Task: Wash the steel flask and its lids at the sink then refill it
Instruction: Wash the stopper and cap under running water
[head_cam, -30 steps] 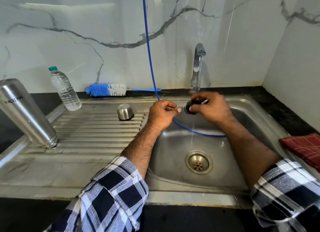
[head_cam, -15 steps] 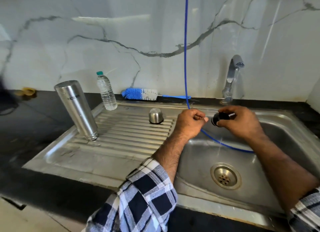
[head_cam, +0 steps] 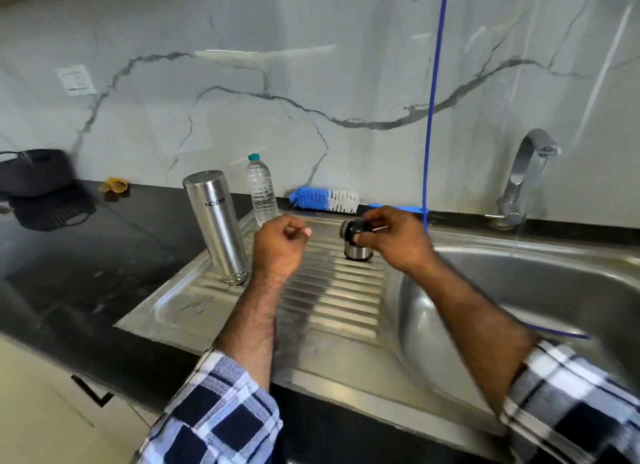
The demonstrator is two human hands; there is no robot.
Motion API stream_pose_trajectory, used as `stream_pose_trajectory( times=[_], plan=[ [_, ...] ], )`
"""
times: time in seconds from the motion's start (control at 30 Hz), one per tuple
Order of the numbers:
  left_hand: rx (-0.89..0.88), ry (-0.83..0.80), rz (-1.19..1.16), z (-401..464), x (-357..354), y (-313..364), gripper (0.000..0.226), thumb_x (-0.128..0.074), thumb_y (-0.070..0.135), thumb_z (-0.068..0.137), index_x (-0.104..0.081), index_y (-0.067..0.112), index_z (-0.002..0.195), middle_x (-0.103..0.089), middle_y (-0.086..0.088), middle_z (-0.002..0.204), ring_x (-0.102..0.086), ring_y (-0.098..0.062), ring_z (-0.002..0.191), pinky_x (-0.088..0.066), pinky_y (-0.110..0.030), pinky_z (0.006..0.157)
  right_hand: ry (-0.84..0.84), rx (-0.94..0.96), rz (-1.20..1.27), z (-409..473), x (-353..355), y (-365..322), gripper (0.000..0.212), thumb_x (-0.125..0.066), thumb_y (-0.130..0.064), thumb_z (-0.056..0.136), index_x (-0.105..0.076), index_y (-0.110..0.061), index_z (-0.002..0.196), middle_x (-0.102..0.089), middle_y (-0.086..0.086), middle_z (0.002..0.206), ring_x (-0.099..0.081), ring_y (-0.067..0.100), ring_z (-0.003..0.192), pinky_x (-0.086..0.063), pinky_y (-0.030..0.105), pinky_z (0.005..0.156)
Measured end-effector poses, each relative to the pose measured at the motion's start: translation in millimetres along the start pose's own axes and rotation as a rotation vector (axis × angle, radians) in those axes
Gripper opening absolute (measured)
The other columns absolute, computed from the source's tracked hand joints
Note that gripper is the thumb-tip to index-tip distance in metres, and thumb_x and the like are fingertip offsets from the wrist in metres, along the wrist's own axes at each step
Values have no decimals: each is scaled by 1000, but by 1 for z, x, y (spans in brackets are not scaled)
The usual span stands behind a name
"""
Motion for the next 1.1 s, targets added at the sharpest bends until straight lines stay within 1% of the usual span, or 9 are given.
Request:
stream_pose_trajectory(
  times=[0.1, 0.2, 0.4, 0.47, 0.6, 0.67, 0.9, 1.0, 1.1],
  plan=[
    [68, 86, 65, 14, 8, -18, 15, -81, 14, 92, -78, 19, 106, -71, 17, 91, -68, -1, 84, -58, -25, 88, -85, 7, -86, 15, -58, 0, 41, -93, -16, 74, -74, -23, 110, -76, -5, 100, -75, 15, 91, -64, 38, 85],
    [69, 119, 93, 22, 6, -21, 18, -76, 9, 93, -78, 21, 107, -76, 10, 99, -70, -8, 89, -55, -21, 77, -111, 7, -196, 24, -90, 0, 43, -94, -24, 72, -74, -27, 110, -76, -8, 102, -73, 12, 92, -61, 33, 88],
    [99, 113, 125, 23, 2, -24, 22, -72, 6, 93, -78, 19, 110, -70, 14, 98, -64, -1, 84, -39, -7, 64, -147, -51, -272, 31, -104, 8, 37, -92, -24, 79, -74, -26, 112, -75, -9, 106, -69, 10, 98, -31, -3, 69],
    [103, 115, 134, 23, 1, -26, 20, -72, 8, 95, -77, 22, 109, -69, 15, 97, -58, 7, 78, -36, -5, 62, -159, -61, -285, 28, -105, 10, 38, -91, -19, 80, -73, -24, 113, -74, -7, 107, -69, 12, 98, -30, -9, 63],
    [94, 105, 137, 23, -2, -26, 19, -74, 11, 95, -78, 23, 109, -67, 20, 93, -61, 2, 80, -37, -7, 62, -180, -41, -301, 26, -107, 13, 46, -96, -19, 73, -72, -26, 112, -75, -7, 107, -72, 13, 98, -52, 17, 76],
    [92, 103, 139, 22, -2, -25, 18, -74, 11, 95, -78, 22, 108, -60, 24, 88, -61, 0, 81, -37, -8, 62, -202, -22, -329, 25, -105, 10, 54, -97, -22, 72, -71, -26, 119, -73, -10, 112, -70, 11, 100, -49, 19, 79],
    [80, 84, 96, 21, -3, -24, 15, -75, 11, 94, -78, 21, 104, -77, 8, 99, -68, -4, 83, -53, -17, 70, -9, 101, -450, 41, -45, 1, 49, -88, -28, 82, -70, -25, 128, -71, 0, 127, -67, 18, 111, -54, 31, 97],
    [57, 93, 64, 20, -5, -23, 15, -75, 9, 93, -77, 22, 100, -74, 10, 92, -69, -4, 81, -62, -27, 76, -133, 39, -621, 35, -43, 19, 71, -86, -37, 78, -60, -37, 144, -65, 4, 140, -67, 26, 118, -56, 43, 104],
    [23, 125, 42, 20, -5, -20, 15, -76, 11, 94, -77, 21, 105, -76, 8, 97, -71, -7, 85, -62, -28, 78, -157, 20, -608, 33, -46, 28, 63, -82, -30, 83, -61, -39, 141, -69, 3, 133, -67, 24, 115, -57, 40, 100]
  ],
)
Point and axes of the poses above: each hand's wrist, its own z-axis towards the middle knuckle, its own x-axis out of the back of the hand, y = z × x, the point moved 3 cm from there along z, towards the middle knuckle
